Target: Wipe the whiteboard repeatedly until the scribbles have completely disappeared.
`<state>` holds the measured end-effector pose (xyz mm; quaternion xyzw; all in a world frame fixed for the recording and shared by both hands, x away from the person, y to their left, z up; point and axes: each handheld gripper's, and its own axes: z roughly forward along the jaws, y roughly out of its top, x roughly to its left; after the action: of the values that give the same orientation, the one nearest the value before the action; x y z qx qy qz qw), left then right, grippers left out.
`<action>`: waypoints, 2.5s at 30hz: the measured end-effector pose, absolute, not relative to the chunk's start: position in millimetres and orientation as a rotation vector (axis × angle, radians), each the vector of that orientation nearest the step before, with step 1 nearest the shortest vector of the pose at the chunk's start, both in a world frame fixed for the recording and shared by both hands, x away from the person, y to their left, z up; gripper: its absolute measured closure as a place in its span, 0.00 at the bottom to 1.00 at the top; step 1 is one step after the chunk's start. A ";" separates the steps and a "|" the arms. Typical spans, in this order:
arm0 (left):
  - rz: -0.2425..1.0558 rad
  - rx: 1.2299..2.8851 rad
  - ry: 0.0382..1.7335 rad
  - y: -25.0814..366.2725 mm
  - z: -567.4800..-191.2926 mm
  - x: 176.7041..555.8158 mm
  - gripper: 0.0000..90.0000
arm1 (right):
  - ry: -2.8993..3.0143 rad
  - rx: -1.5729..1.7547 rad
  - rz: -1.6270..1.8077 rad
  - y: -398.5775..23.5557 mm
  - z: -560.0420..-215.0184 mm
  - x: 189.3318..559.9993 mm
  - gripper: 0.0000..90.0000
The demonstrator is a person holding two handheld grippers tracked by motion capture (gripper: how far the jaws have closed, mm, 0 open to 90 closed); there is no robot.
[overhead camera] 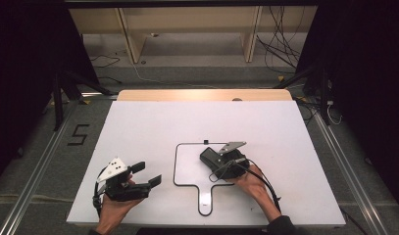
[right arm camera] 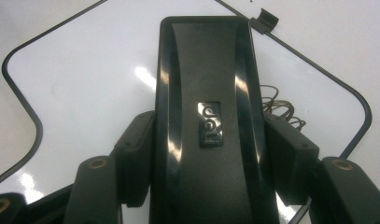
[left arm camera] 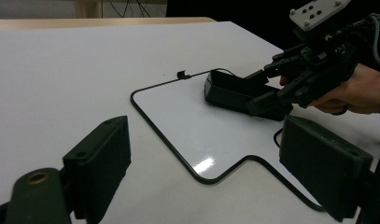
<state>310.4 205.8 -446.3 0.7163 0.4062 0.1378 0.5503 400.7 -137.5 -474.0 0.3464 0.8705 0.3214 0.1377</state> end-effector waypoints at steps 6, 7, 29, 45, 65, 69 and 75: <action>0.326 1.696 0.961 205.5 -446.2 311.5 0.17 | 2.535 0.998 0.910 -136.2 -475.6 402.1 0.46; 0.325 1.691 0.964 205.3 -446.2 311.7 0.17 | 2.537 0.995 0.905 -136.0 -476.3 402.8 0.46; 0.337 1.692 0.961 208.1 -445.2 308.5 0.17 | 2.529 0.995 0.904 -136.1 -477.5 407.6 0.46; 0.336 1.692 0.959 208.3 -445.4 307.6 0.17 | 2.459 1.078 0.887 -138.3 -478.5 425.7 0.46; 0.333 1.686 0.963 210.1 -445.7 307.7 0.17 | 2.444 1.127 0.865 -143.4 -477.7 438.2 0.46; 0.332 1.680 0.966 210.3 -445.7 307.5 0.17 | 2.427 1.136 0.829 -143.5 -476.9 441.9 0.46; 0.333 1.688 0.965 209.1 -446.1 308.1 0.17 | 2.536 1.006 0.835 -127.0 -475.4 411.7 0.46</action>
<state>308.1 209.1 -446.1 0.7137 0.4078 0.1409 0.5518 411.7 -127.0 -475.4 0.3490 0.8796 0.2896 0.1439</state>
